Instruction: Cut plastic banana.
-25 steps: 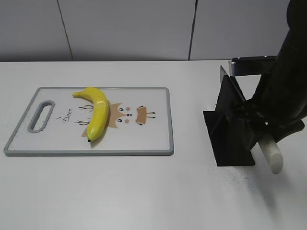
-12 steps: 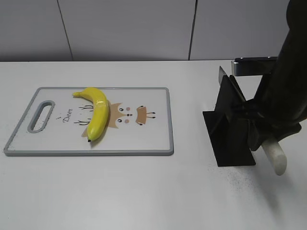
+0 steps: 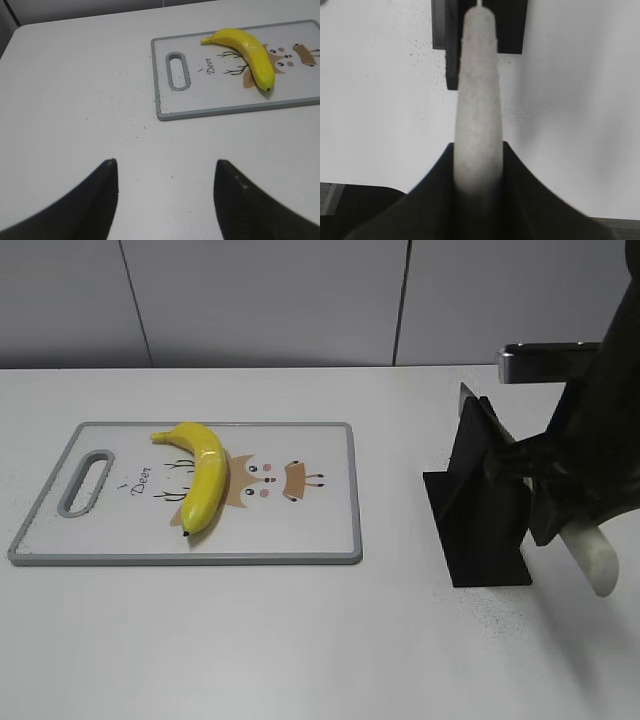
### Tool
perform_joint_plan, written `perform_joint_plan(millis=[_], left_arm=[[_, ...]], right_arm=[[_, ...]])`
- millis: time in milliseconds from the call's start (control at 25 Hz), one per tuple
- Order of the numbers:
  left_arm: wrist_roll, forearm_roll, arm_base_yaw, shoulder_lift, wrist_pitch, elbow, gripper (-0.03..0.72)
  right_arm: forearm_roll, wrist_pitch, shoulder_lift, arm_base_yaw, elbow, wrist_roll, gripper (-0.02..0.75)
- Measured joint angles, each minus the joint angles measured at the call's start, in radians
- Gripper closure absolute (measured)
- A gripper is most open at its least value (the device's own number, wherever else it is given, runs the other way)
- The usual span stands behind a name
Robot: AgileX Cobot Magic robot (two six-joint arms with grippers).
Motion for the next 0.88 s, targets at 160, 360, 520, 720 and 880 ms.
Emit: perform_joint_plan(millis=[160, 360, 520, 720, 880], left_arm=[[0.000, 0.000, 0.000, 0.000, 0.000, 0.000, 0.099], [0.000, 0.000, 0.000, 0.000, 0.000, 0.000, 0.099], [0.000, 0.000, 0.000, 0.000, 0.000, 0.000, 0.099], [0.000, 0.000, 0.000, 0.000, 0.000, 0.000, 0.106], [0.000, 0.000, 0.000, 0.000, 0.000, 0.000, 0.107]], right_arm=[[0.002, 0.003, -0.030, 0.000, 0.000, 0.011, 0.578], [0.003, 0.004, -0.068, 0.000, 0.000, 0.017, 0.578], [0.002, 0.030, -0.090, 0.000, -0.016, 0.017, 0.578], [-0.005, 0.089, -0.106, 0.000, -0.098, 0.018, 0.578], [-0.020, 0.133, -0.106, 0.000, -0.199, 0.008, 0.579]])
